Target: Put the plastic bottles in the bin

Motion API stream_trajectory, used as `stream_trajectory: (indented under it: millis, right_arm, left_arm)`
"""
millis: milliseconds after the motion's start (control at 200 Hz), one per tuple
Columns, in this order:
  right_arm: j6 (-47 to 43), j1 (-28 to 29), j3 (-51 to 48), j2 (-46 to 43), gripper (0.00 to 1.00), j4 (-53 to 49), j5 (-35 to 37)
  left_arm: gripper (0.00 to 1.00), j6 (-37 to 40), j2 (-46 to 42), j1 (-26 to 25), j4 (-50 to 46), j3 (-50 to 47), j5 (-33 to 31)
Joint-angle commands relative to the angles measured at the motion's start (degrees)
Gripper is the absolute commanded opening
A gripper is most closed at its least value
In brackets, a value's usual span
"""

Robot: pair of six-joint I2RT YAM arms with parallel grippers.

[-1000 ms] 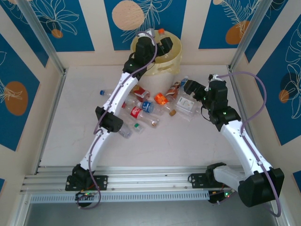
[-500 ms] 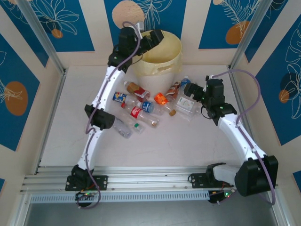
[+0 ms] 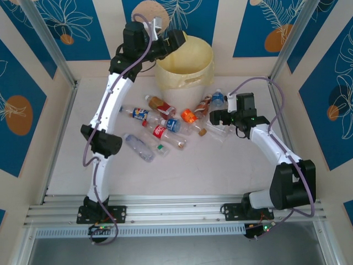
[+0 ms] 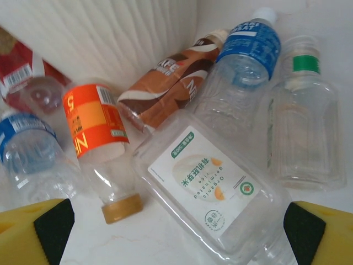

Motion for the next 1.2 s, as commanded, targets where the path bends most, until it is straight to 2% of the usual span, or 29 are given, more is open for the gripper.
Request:
stream_trajectory:
  millis: [0, 210, 455, 635, 805, 1010, 1195]
  right_arm:
    - [-11.76, -0.43, 3.16, 2.91, 1.0, -3.55, -4.91]
    - [-18.76, -0.56, 8.68, 10.93, 1.0, -12.46, -2.97]
    - [-25.55, -0.81, 15.54, 20.49, 0.98, -16.71, -5.19]
    - [-29.99, -0.67, 20.14, 26.85, 0.98, -17.04, -0.19]
    - [-36.58, -0.55, 24.68, 32.09, 0.98, -20.03, 3.14]
    - [-41.33, -0.55, 27.3, 32.83, 0.98, -22.45, 0.96]
    - [-44.75, -0.58, 27.75, 32.72, 0.97, -19.88, 1.58]
  left_arm:
    - [1.0, 4.6, -3.86, 0.52, -1.39, -0.59, 5.35]
    - [1.0, 10.47, -8.12, 0.3, -7.02, -4.11, 4.97]
    - [1.0, 11.9, -19.4, 0.34, 1.6, -28.73, 4.44]
    - [1.0, 16.17, -24.81, 0.5, 1.16, -37.24, -1.94]
    - [1.0, 15.4, -30.63, 0.78, 7.9, -49.72, -5.38]
    - [1.0, 12.61, -39.26, 1.66, 17.73, -68.09, -12.19]
    - [1.0, 9.92, -42.88, 4.64, 18.32, -74.85, -14.1]
